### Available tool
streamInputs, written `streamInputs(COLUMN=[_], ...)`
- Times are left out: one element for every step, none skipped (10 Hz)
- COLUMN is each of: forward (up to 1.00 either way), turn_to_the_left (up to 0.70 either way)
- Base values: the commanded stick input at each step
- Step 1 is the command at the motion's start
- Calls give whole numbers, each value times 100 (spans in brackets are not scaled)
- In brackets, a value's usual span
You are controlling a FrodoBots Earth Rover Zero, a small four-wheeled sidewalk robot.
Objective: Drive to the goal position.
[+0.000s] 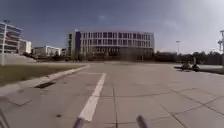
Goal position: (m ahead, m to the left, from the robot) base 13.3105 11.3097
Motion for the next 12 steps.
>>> streamInputs(forward=[70, 70, 70, 70, 70, 70, 70, 70, 70, 70, 70, 70], turn_to_the_left=[2, 17, 0, 0, 0, 0, 0, 0, 0, 0, 0, 0])
